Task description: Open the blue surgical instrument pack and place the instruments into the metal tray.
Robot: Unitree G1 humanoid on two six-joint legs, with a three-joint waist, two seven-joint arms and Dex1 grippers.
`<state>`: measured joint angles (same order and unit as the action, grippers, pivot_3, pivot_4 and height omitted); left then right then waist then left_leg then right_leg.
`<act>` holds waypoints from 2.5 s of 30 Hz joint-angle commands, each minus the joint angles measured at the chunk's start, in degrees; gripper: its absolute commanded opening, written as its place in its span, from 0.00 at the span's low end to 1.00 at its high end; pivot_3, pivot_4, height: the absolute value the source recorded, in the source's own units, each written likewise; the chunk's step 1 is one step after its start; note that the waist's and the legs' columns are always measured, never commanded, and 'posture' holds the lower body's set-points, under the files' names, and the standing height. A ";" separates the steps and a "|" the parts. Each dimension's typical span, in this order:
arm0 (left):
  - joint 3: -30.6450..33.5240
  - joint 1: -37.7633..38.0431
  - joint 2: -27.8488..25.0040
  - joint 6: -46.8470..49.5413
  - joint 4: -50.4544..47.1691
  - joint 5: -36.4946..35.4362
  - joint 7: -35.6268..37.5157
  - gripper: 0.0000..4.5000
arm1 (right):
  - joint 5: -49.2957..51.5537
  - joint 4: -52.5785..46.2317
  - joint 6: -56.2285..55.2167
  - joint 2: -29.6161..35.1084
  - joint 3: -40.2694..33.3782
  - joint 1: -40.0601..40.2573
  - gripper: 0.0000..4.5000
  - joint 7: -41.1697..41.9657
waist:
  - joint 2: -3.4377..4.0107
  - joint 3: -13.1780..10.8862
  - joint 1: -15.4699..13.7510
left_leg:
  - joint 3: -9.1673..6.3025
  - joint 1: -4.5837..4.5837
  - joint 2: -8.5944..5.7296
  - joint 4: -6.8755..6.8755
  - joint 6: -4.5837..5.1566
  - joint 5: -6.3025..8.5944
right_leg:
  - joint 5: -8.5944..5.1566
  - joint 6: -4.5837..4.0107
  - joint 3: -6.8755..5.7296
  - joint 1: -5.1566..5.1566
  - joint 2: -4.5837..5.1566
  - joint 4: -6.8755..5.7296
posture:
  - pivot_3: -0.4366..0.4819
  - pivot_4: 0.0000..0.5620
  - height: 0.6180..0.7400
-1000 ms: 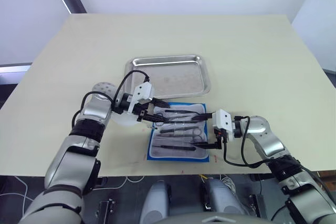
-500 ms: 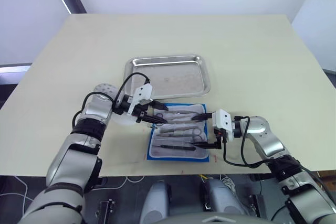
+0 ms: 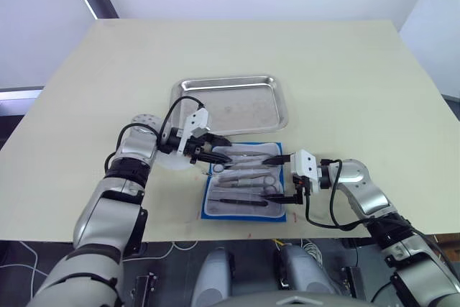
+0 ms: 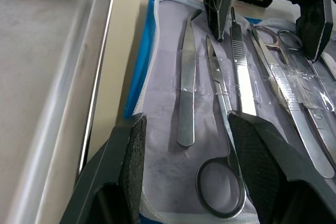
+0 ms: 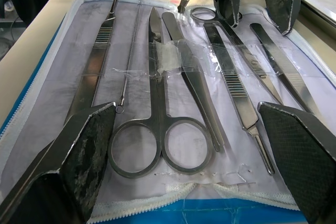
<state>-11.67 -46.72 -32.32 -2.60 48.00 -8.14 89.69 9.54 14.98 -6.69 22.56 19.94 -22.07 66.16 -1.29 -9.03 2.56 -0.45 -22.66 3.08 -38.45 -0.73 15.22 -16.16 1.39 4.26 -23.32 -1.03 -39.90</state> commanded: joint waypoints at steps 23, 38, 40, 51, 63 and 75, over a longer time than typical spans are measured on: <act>-0.58 0.12 0.51 -6.14 0.97 4.98 -0.86 0.21 | -4.50 3.77 1.39 0.61 1.76 2.14 1.00 -2.42 | -0.01 0.06 0.00 | 0.00 0.01 0.00 0.00 0.00 0.00 | 0.00 0.00 0.00 0.01 0.00 0.00 | 0.48 0.27 1.00; -1.34 0.72 -0.65 -6.25 -3.88 6.22 0.10 0.02 | -5.86 4.18 2.47 1.64 3.62 1.97 1.00 -0.77 | 0.01 0.17 -0.03 | 0.00 0.02 0.00 0.00 0.00 0.00 | 0.00 0.00 0.00 0.03 0.00 0.01 | 0.48 0.27 1.00; -1.34 0.23 -0.92 -5.18 -5.11 6.46 -0.17 0.02 | -5.96 4.33 3.03 1.76 3.90 1.85 1.00 -0.67 | 0.01 0.17 -0.01 | -0.01 0.02 0.00 0.00 0.00 0.00 | 0.00 0.00 0.00 0.03 0.00 0.01 | 0.48 0.27 1.00; -2.39 -0.41 -3.01 -2.86 -10.32 7.61 -0.14 0.02 | -7.73 4.17 10.10 3.30 6.48 0.91 1.00 -0.66 | 0.01 0.21 0.06 | 0.00 0.07 0.01 0.01 0.00 0.00 | 0.00 0.00 0.01 0.06 -0.01 0.01 | 0.48 0.27 1.00; -3.28 -0.99 -4.82 0.74 -14.82 8.05 0.04 0.02 | -7.80 2.91 14.37 4.24 7.54 1.16 1.00 -0.66 | 0.01 0.34 -0.02 | 0.00 0.09 0.00 0.02 0.00 0.00 | -0.01 0.00 0.01 0.09 -0.01 0.03 | 0.48 0.27 1.00; -3.00 -0.82 -7.18 2.73 -17.01 7.24 0.47 0.02 | -7.52 2.77 14.31 4.04 7.50 1.49 1.00 -0.90 | 0.00 0.37 -0.03 | 0.00 0.09 0.00 0.02 0.00 0.00 | -0.01 -0.01 0.01 0.10 -0.01 0.04 | 0.48 0.27 1.00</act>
<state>-15.93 -46.78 -37.73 -0.25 33.12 -0.14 89.02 8.70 11.95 2.36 24.37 22.77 -24.09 66.06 -1.29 -8.67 2.53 -0.45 -22.57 3.08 -38.43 -0.72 15.23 -16.17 1.39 4.27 -23.22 -1.04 -39.87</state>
